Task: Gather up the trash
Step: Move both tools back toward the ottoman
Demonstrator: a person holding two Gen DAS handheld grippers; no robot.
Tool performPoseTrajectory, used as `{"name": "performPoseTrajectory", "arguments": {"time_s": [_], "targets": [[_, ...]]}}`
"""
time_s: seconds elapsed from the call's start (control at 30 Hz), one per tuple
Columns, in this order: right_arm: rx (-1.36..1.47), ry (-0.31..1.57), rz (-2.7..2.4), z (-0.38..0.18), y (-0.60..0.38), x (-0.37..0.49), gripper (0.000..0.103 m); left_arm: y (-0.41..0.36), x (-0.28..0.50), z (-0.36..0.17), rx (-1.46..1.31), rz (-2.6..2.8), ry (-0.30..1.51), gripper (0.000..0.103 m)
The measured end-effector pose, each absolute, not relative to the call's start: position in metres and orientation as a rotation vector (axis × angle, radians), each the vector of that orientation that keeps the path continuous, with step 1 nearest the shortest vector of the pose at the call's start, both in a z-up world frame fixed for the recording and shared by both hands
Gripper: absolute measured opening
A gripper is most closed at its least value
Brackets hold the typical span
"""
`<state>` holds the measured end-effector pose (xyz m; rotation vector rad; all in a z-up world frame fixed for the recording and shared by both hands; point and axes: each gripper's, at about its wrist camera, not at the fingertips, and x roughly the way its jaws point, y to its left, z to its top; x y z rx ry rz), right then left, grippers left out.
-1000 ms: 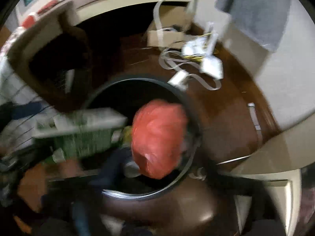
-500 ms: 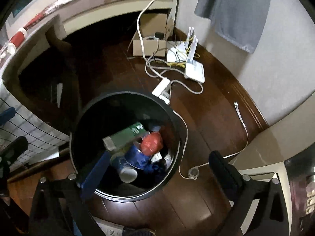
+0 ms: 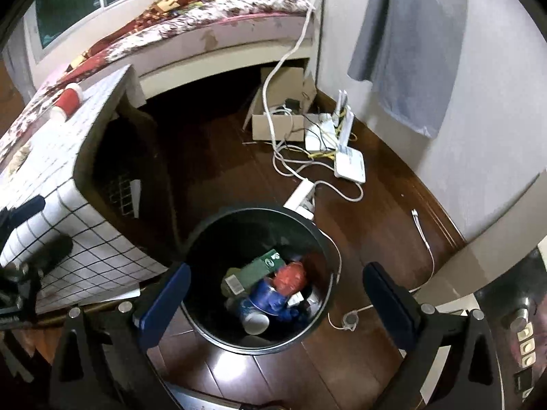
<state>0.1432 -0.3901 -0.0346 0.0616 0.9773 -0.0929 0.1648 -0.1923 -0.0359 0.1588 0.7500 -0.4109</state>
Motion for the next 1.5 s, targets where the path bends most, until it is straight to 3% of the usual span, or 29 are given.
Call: {"name": "performPoseTrajectory", "arguments": {"time_s": [0.77,1.5], "targets": [[-0.062,0.875,0.108,0.006,-0.27,0.186,0.102,-0.08,0.17,-0.003,0.061,-0.186,0.654,0.102],[-0.131,0.806,0.374,0.018,-0.094,0.239,0.102,0.098,0.176,0.0,-0.062,0.108,0.635,0.103]]}}
